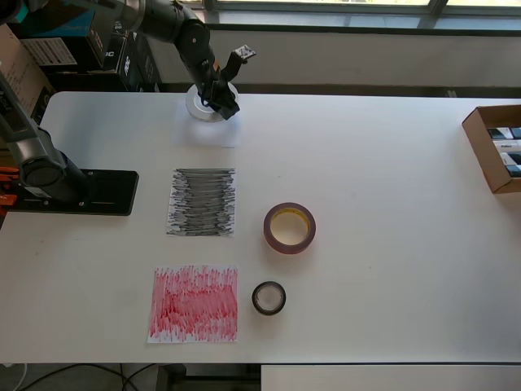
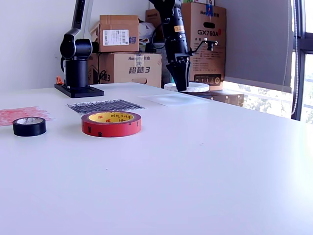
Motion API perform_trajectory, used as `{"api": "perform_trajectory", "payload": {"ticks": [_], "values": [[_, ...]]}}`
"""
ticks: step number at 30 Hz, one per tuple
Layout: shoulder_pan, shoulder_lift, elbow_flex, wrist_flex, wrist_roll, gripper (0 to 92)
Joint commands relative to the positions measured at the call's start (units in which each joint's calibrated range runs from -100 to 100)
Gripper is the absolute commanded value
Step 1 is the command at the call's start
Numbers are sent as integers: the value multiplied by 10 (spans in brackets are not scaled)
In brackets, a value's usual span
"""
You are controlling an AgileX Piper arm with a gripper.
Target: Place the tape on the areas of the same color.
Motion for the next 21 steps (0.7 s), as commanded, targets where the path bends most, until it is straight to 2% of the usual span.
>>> {"api": "perform_trajectory", "payload": {"ticks": [1,11,21], "values": [[-8,2,30,0,-6,0],[-58,0,34,1,-29,0],[-55,0,35,7,-29,0]]}}
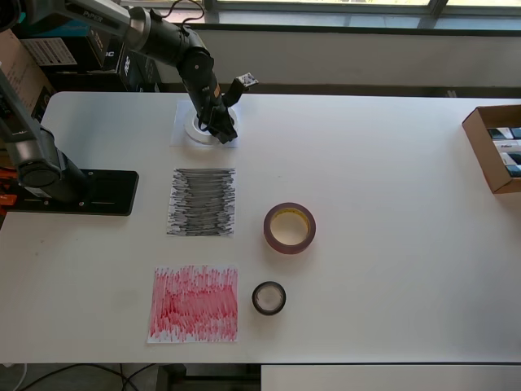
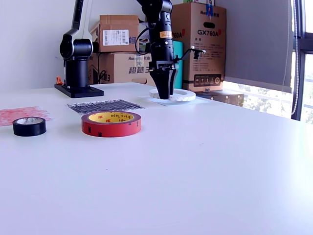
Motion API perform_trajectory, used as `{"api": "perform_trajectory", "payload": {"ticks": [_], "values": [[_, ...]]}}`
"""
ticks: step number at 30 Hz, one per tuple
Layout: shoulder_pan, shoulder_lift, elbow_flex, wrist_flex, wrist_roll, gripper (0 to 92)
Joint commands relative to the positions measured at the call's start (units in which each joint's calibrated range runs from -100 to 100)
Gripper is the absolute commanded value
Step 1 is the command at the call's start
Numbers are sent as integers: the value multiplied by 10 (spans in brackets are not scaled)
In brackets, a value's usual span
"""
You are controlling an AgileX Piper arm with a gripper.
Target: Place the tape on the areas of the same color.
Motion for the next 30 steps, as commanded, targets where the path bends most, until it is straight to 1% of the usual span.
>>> {"api": "perform_trajectory", "payload": {"ticks": [1,8,10,15,17,18,20,26,30], "values": [[4,0,0,7,-3,0],[8,0,11,5,-3,18],[8,0,18,5,-3,89],[8,0,24,2,-13,369],[8,0,24,1,-20,443],[8,0,24,1,-20,465],[7,0,22,1,-21,480],[7,-3,12,1,-21,483],[2,-44,3,6,-16,486]]}}
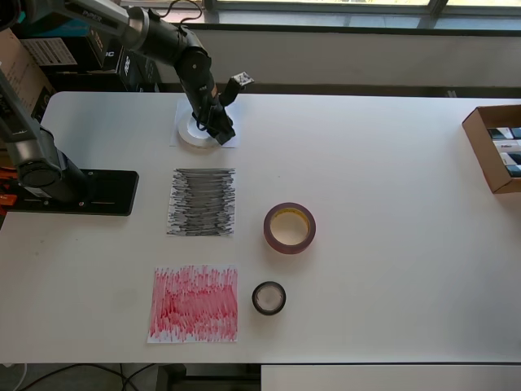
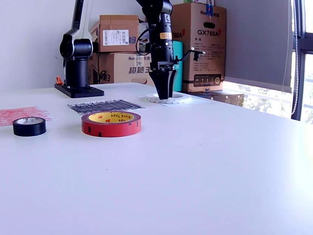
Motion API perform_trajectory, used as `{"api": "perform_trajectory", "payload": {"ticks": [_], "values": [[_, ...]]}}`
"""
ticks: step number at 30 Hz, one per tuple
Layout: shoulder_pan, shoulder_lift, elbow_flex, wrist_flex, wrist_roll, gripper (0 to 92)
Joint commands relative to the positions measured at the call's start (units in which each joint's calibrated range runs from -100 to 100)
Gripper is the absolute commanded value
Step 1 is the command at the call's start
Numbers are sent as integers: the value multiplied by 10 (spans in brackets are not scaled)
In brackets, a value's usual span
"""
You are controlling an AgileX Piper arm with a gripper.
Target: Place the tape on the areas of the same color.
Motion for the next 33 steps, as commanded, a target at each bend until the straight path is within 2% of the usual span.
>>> {"api": "perform_trajectory", "payload": {"ticks": [1,5,10,17,23,33], "values": [[-7,-51,-2,4,1,486],[-21,-117,-2,7,3,484],[-91,-160,-7,7,2,484],[-202,-155,-90,65,2,484],[-278,-136,-142,70,1,483],[-349,-111,-205,70,3,483]]}}
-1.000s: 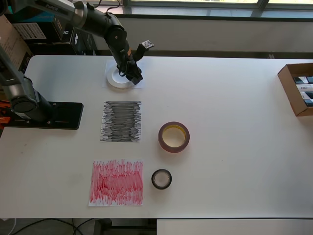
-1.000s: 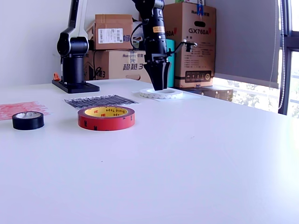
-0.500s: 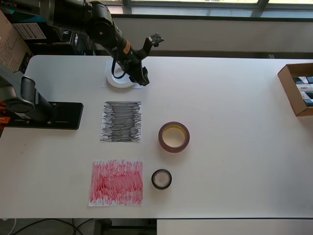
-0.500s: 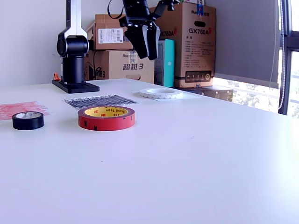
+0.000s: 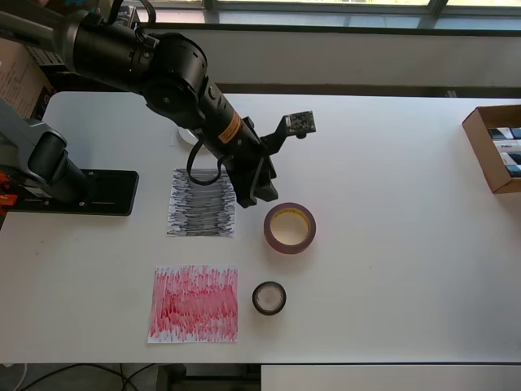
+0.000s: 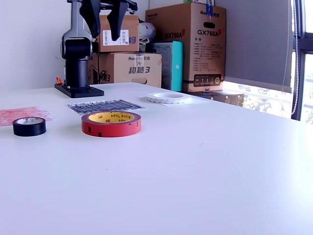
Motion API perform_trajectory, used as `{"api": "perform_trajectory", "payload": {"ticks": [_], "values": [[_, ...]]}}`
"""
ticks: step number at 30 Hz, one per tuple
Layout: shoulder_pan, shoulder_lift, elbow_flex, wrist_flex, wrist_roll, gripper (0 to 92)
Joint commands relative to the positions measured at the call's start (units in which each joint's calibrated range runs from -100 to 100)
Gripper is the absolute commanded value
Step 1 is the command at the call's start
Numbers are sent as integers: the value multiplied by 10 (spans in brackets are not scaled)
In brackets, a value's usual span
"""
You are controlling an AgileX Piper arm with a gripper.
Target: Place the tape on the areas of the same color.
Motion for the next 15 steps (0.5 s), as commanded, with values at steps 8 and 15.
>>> {"api": "perform_trajectory", "payload": {"ticks": [8,15], "values": [[-51,28,-39,4,3,483],[-51,38,-36,4,35,483]]}}
